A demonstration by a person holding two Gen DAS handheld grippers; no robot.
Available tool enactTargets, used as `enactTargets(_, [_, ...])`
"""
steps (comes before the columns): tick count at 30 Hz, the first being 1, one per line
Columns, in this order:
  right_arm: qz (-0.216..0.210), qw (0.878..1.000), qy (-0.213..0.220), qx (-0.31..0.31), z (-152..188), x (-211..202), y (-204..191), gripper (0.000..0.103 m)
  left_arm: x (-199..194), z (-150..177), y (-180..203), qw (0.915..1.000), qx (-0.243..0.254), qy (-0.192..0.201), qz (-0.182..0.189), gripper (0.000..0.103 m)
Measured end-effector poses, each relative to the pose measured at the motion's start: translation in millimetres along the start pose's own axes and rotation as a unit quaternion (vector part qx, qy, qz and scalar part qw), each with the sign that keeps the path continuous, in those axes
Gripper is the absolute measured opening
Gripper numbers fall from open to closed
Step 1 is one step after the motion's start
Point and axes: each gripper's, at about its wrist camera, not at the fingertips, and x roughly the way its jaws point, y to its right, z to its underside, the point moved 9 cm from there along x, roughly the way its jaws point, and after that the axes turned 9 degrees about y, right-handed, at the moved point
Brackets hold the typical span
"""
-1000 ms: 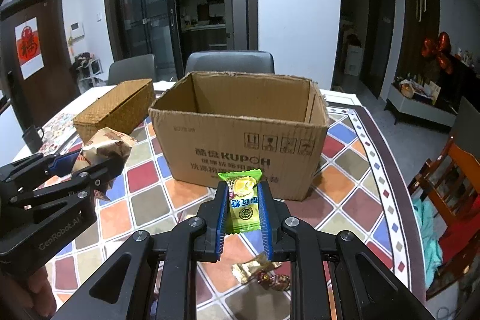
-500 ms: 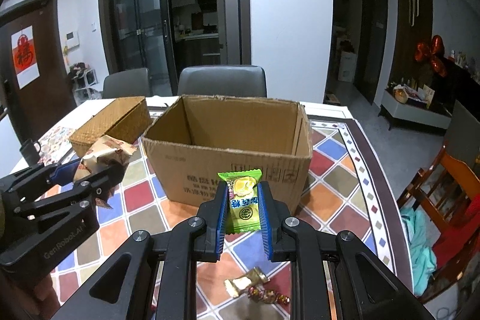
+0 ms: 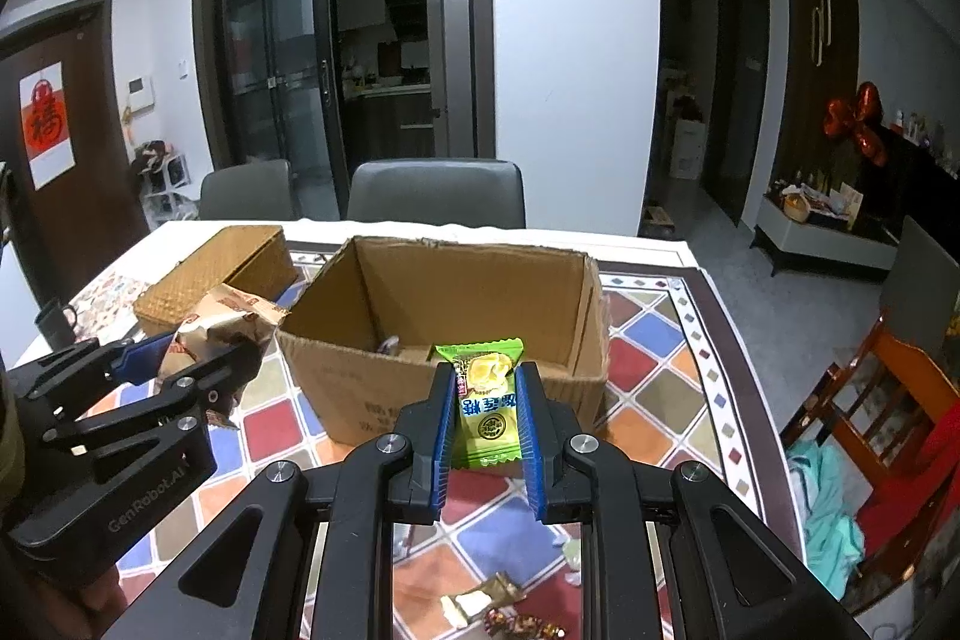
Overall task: Organize snacks
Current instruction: 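Carry the biscuit packet and green candy with both tools over the cardboard box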
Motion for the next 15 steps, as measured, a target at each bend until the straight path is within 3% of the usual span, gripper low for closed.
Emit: enactTargets(15, [0.000, 1.000, 0.014, -0.001, -22, 20, 6, 0.021, 24, -25, 1, 1.0000, 0.002, 0.007, 0.004, 0.037])
